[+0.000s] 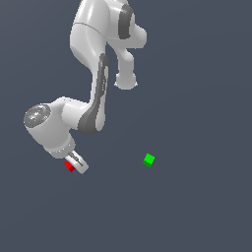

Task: Stack the red cube on top of the green cube.

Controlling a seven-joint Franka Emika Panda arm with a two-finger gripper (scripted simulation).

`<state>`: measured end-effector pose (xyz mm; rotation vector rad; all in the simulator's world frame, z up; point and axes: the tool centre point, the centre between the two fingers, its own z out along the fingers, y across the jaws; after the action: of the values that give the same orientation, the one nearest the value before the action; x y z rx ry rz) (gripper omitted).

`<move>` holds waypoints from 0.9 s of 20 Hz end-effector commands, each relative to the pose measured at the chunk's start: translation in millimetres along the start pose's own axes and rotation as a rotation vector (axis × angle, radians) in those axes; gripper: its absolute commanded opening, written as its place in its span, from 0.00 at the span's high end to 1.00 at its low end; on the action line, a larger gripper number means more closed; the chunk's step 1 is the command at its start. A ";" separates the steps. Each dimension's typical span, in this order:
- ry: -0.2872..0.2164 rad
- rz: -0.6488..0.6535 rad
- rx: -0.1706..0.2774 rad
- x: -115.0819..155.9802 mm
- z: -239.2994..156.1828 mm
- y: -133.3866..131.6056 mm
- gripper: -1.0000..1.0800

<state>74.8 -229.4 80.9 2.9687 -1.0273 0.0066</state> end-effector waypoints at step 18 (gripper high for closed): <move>-0.004 0.083 -0.002 15.4 18.0 26.6 0.04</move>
<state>71.0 -259.9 66.7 2.9237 -1.1493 0.0015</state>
